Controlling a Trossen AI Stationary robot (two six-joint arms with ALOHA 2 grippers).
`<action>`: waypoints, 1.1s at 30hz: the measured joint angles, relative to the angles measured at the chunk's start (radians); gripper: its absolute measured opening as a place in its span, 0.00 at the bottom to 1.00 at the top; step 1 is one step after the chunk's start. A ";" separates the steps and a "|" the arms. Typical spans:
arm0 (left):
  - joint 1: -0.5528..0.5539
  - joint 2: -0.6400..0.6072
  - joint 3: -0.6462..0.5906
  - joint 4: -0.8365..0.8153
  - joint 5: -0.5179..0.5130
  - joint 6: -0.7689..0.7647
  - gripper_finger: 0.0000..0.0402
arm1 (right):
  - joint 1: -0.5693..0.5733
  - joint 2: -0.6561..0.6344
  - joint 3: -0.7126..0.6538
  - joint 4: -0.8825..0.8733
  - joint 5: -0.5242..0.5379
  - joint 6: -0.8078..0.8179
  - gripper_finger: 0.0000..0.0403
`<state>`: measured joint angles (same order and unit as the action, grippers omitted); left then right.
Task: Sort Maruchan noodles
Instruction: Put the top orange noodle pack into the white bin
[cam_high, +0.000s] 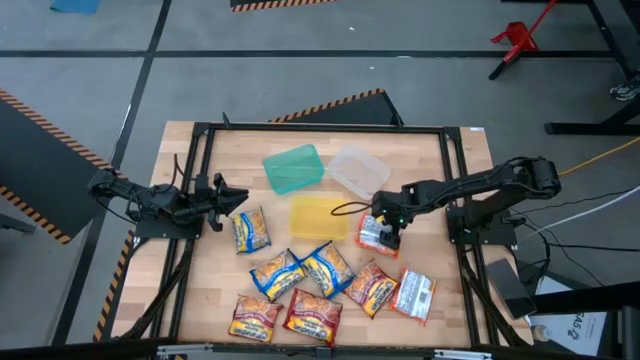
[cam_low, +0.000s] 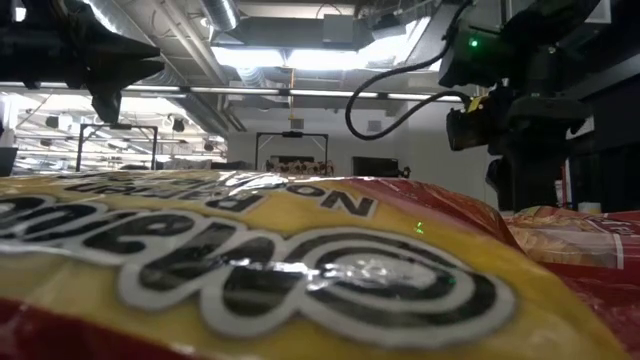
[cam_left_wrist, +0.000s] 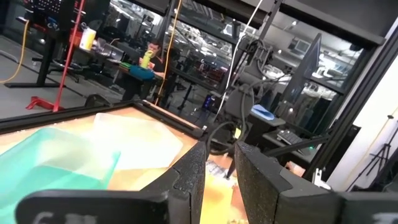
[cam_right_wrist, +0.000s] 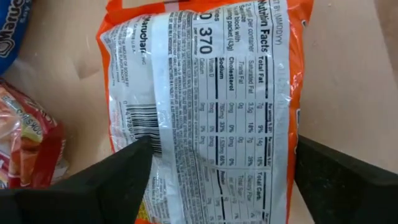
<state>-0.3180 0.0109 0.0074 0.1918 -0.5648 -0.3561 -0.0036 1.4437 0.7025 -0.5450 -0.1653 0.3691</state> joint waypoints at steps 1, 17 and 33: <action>0.000 0.000 0.000 -0.002 0.000 0.000 0.21 | 0.002 0.000 0.000 -0.001 0.000 0.001 0.77; 0.001 0.000 0.000 -0.004 0.000 -0.001 0.21 | 0.002 0.001 -0.001 -0.017 0.016 0.025 0.41; 0.001 0.000 0.000 -0.004 0.001 -0.002 0.21 | 0.003 -0.002 0.009 -0.042 0.007 0.027 0.40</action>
<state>-0.3172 0.0109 0.0074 0.1875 -0.5641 -0.3576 -0.0006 1.4414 0.7111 -0.5871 -0.1585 0.3959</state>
